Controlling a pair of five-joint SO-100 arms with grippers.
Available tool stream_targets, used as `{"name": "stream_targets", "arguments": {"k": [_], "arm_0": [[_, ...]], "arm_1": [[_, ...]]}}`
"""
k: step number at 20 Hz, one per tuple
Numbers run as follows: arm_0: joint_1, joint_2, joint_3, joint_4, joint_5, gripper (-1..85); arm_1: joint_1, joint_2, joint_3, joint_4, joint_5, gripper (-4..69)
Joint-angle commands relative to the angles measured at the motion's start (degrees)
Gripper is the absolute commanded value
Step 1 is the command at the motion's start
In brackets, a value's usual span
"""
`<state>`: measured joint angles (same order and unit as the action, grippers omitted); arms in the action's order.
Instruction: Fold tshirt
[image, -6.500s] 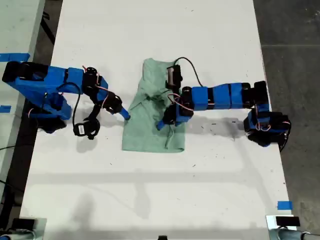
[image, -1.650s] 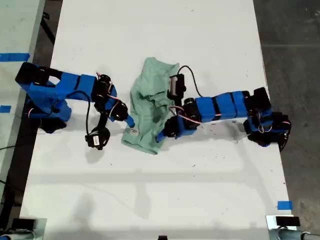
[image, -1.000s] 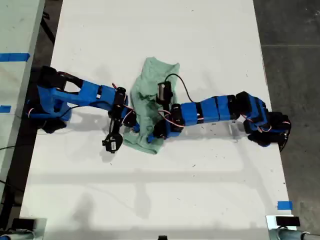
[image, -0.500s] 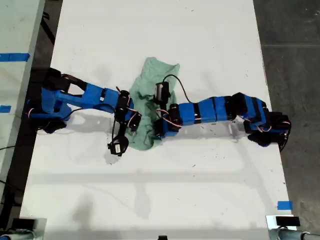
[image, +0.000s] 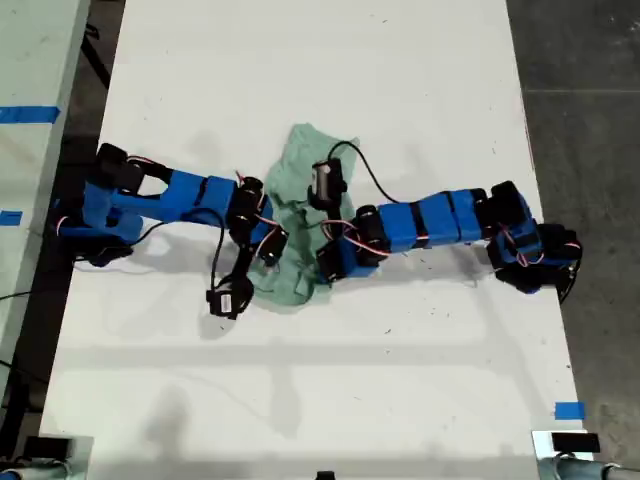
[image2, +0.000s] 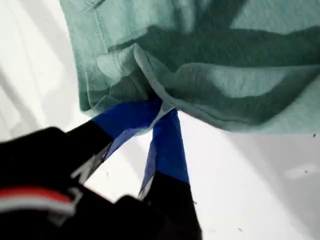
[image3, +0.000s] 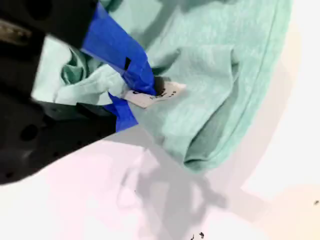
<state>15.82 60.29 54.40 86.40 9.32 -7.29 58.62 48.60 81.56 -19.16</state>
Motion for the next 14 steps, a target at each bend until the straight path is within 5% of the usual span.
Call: {"name": "stream_targets", "arguments": {"k": [1, 7, 11, 14], "arm_0": [[2.81, 0.53, -13.36, 4.48, 2.02, 0.0], [6.06, 5.89, -13.01, 4.04, 3.52, 0.0], [-2.02, 9.23, -12.48, 8.00, 10.02, 0.0], [-14.15, 12.13, -12.30, 9.93, 19.86, 0.0]], "arm_1": [[-4.22, 9.14, -0.70, 2.64, -1.85, -2.2], [-7.91, 11.87, -0.35, 4.57, 0.35, -2.2], [1.85, 19.07, 4.48, 8.96, -1.32, -2.1], [13.89, 25.84, 9.05, 9.93, -9.93, -2.1]]}}
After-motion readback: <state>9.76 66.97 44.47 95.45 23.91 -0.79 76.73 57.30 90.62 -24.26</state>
